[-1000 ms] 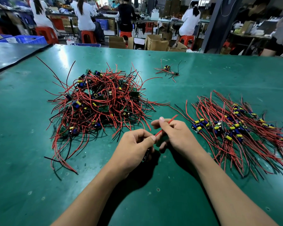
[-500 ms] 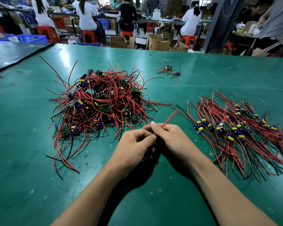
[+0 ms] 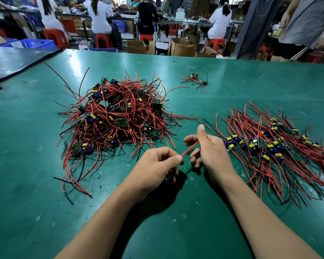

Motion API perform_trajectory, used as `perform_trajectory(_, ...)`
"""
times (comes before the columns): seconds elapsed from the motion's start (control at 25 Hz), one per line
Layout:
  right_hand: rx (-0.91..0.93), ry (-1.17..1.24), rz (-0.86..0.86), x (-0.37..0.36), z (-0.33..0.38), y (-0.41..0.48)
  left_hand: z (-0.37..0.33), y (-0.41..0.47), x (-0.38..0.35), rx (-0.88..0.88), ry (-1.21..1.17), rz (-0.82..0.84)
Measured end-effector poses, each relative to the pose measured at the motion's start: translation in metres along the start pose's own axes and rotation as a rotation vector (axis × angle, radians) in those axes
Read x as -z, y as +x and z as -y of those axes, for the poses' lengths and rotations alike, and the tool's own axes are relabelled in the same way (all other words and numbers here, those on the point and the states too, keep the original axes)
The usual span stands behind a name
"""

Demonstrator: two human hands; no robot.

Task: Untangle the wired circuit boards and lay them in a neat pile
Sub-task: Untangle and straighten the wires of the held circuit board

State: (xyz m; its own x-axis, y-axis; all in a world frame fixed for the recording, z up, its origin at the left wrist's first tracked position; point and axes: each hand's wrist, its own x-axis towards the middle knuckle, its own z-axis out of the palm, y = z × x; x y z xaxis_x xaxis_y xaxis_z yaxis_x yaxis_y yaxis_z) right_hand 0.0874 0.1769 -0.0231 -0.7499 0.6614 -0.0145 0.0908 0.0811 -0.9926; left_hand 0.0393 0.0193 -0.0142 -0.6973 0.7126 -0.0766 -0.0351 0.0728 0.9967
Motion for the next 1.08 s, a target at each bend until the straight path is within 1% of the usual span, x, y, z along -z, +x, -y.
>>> perform_trajectory(0.12,-0.114,0.167,0.047,0.002,0.007,0.0,-0.001,0.0,0.0,0.048,-0.111,-0.013)
perform_trajectory(0.2,-0.121,0.194,0.11,0.002,0.009,-0.004,-0.004,0.003,0.0,0.091,-0.271,-0.07)
perform_trajectory(0.28,-0.078,0.116,0.16,-0.001,0.007,-0.012,-0.008,0.008,0.001,0.13,-0.475,-0.128)
perform_trajectory(0.36,-0.008,0.01,0.167,-0.009,0.007,-0.02,-0.01,0.011,0.005,0.143,-0.653,-0.131)
perform_trajectory(0.52,0.157,-0.222,0.11,-0.022,0.01,-0.032,-0.012,0.012,0.008,0.132,-0.839,-0.11)
perform_trajectory(0.64,0.25,-0.266,0.193,-0.028,0.009,-0.038,-0.01,0.013,0.009,0.103,-0.915,-0.086)
perform_trajectory(0.68,0.274,-0.268,0.194,-0.029,0.008,-0.038,-0.009,0.014,0.01,0.094,-0.899,-0.083)
perform_trajectory(0.76,0.313,-0.299,0.114,-0.025,0.006,-0.032,-0.005,0.016,0.009,0.076,-0.777,-0.115)
perform_trajectory(0.92,0.306,-0.506,-0.127,0.007,0.005,-0.009,0.003,0.015,0.002,-0.039,-0.282,-0.329)
perform_trajectory(1.0,0.253,-0.648,-0.198,0.026,0.005,0.0,0.008,0.012,0.004,-0.115,0.023,-0.427)
perform_trajectory(1.08,0.195,-0.838,-0.259,0.035,0.006,0.001,0.011,0.01,0.007,-0.178,0.309,-0.48)
